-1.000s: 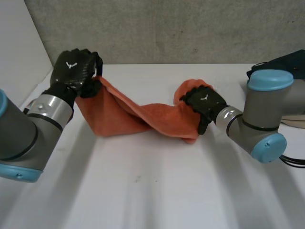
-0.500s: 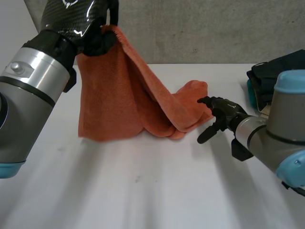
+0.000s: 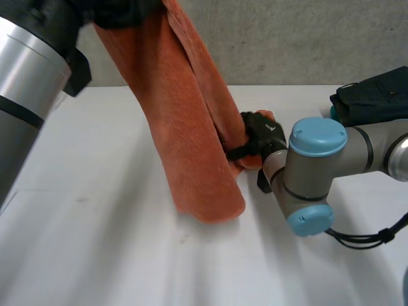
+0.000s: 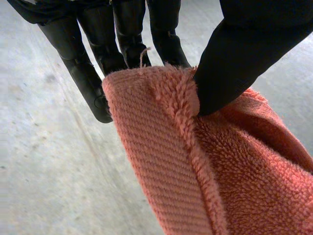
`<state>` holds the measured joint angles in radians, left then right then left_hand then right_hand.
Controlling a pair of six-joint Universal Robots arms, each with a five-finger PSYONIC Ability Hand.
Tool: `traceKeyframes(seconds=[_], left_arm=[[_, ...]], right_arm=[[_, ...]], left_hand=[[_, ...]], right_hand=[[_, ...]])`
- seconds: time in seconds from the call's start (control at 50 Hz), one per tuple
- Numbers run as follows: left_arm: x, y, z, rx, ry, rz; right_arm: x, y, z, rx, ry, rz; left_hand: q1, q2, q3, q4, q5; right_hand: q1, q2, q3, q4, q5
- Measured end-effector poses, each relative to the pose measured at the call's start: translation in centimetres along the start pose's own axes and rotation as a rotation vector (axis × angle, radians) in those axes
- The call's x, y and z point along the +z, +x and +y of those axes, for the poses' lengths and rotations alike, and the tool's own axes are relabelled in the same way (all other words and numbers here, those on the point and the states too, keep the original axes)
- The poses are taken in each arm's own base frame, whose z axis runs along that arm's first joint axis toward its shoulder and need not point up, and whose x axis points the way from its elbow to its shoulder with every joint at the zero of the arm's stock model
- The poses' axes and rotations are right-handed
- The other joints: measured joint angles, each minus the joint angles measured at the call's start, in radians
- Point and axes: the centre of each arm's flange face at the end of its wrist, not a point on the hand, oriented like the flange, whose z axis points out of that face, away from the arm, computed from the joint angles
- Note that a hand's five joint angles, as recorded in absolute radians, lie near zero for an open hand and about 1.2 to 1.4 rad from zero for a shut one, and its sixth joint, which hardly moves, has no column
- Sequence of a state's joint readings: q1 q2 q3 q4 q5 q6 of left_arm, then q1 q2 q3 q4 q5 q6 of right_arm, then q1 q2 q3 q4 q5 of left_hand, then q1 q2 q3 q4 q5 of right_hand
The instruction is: Fold the laundry.
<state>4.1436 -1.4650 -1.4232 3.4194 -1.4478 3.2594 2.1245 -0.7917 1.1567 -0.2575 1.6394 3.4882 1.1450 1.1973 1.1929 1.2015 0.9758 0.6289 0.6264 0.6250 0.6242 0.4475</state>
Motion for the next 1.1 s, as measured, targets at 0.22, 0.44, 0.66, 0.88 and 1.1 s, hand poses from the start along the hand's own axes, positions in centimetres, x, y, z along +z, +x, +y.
traceKeyframes(seconds=[0.22,0.44,0.66,0.88,1.1], left_arm=[[-0.8,-1.6,-3.4,0.029,0.070,-0.058],[-1.0,-2.2,-3.8,0.041,0.074,-0.079],[-0.8,-6.4,-0.4,0.107,-0.027,-0.189],[-5.7,-4.3,13.1,-0.018,-0.482,-0.119],[-6.3,-0.6,20.2,-0.067,-0.607,-0.009]], right_arm=[[3.3,5.8,-2.5,-0.198,0.094,0.070],[3.4,7.3,-2.7,-0.214,0.056,0.054],[-2.4,6.1,-17.8,-0.489,0.198,0.022],[-4.4,4.3,-8.2,-0.551,-0.183,-0.102],[-5.8,4.8,-4.2,-0.544,-0.274,-0.063]], left_hand=[[0.000,0.000,0.000,0.000,0.000],[0.015,0.002,0.002,0.000,0.017],[0.015,0.002,0.003,0.000,0.017],[-0.739,-0.794,-0.786,-0.811,-0.760],[-0.747,-0.809,-0.806,-0.824,-0.783]], right_hand=[[0.467,0.551,0.555,0.563,0.524],[0.467,0.551,0.563,0.570,0.544],[0.467,0.551,0.565,0.573,0.552],[0.467,0.556,0.565,0.573,0.552],[0.467,0.556,0.565,0.573,0.552]])
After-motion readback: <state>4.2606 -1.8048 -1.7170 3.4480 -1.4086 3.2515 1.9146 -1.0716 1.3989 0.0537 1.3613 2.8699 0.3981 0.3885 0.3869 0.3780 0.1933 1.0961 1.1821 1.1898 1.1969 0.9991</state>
